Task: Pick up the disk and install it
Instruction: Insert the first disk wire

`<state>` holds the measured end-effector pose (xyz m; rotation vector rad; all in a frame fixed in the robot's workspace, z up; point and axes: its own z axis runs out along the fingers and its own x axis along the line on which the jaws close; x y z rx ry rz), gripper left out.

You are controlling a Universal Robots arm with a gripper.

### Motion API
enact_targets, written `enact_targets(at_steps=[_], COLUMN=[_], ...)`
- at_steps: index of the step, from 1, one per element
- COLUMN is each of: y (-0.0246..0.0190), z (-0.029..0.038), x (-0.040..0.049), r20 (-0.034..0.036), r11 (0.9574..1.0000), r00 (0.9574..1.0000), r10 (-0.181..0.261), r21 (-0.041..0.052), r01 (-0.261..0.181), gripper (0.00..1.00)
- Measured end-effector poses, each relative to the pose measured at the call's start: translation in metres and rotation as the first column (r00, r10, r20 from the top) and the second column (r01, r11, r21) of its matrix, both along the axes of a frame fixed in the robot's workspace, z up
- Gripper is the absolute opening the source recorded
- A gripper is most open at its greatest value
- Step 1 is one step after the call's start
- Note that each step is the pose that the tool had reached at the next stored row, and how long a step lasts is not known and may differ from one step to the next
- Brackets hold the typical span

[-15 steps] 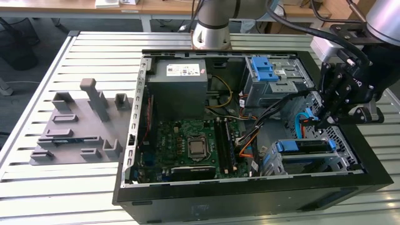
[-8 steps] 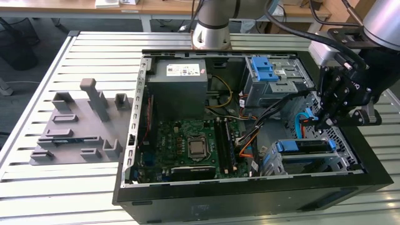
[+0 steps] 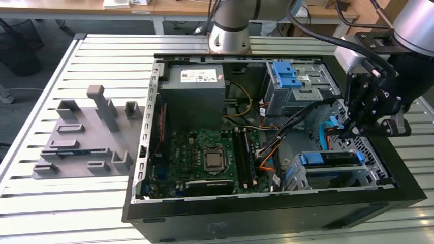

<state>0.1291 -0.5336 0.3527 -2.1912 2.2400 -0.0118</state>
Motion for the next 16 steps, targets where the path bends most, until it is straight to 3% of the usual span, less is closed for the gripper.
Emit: enact_targets(at_steps=[2, 4, 11, 16], y=[0.0000, -0.0006, -0.0071, -0.0083], z=[-0.0001, -0.0006, -0.0034, -0.0047], x=[0.0000, 0.0000, 0.0000, 0.0001], r20=[-0.0011, -0.0019, -0.0029, -0.0031], r11=[0.9999, 0.9999, 0.9999, 1.0000], r00=[1.0000, 1.0000, 1.0000, 1.0000], r10=[-0.002, -0.002, -0.002, -0.002], r21=[0.0147, 0.0157, 0.0103, -0.0020], r01=[0.002, 0.002, 0.002, 0.002], gripper=[0.16, 0.16, 0.16, 0.16])
